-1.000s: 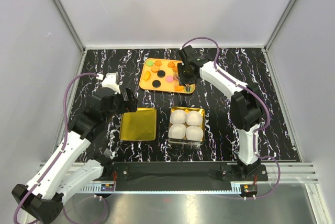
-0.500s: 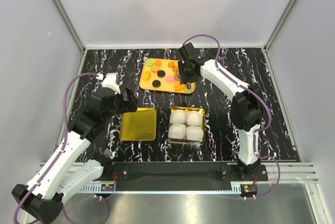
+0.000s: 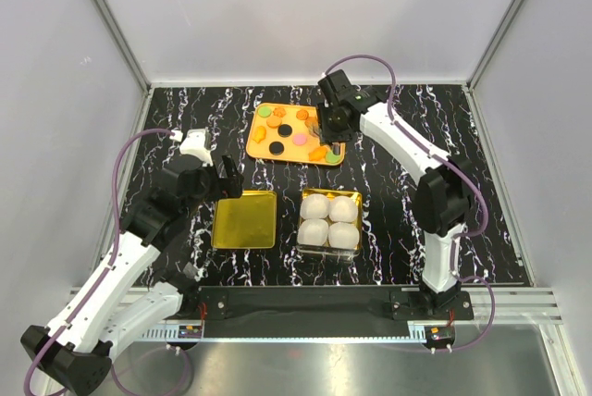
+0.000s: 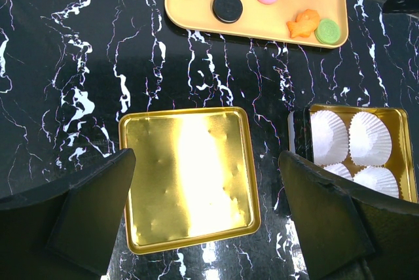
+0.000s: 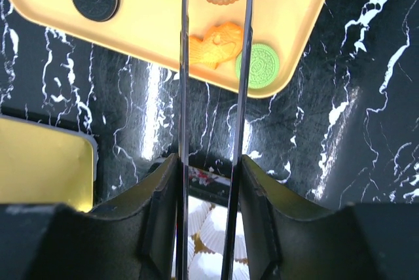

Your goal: Pack the cookies

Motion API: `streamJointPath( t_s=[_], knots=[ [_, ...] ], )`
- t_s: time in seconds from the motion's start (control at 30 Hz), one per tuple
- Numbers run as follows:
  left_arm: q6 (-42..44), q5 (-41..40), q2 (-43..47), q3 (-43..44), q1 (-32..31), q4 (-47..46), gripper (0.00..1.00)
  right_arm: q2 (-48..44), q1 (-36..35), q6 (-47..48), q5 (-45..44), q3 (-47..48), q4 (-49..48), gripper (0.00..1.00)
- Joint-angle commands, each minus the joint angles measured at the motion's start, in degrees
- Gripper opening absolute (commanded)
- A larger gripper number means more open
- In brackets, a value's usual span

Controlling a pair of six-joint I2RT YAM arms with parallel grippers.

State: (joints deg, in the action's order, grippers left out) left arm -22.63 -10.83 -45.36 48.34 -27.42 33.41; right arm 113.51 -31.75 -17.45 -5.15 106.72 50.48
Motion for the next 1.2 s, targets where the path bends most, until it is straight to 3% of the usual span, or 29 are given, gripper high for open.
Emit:
streamJointPath(
  t_s=[0.0, 0.57, 0.87, 1.17],
  knots=[
    [0.6, -0.9, 0.1, 0.7, 0.3, -1.6, 0.99, -6.4, -0.3, 1.0, 1.5, 2.6, 1.8, 0.44],
    [0.4, 0.6, -1.2, 0.7, 0.3, -2.0, 0.99, -26.9, -1.3, -2.9, 10.2, -13.1, 8.6, 0.44],
    [0.4, 1.2, -1.7, 0.6, 0.3, -2.2, 0.99, -37.4, -8.7, -8.6, 9.7, -24.2, 9.2, 0.44],
    [0.4, 1.3, -1.9, 0.6, 0.3, -2.2, 0.99, -40.0, -13.2, -11.8, 8.8, -32.7, 7.0, 0.44]
  ],
)
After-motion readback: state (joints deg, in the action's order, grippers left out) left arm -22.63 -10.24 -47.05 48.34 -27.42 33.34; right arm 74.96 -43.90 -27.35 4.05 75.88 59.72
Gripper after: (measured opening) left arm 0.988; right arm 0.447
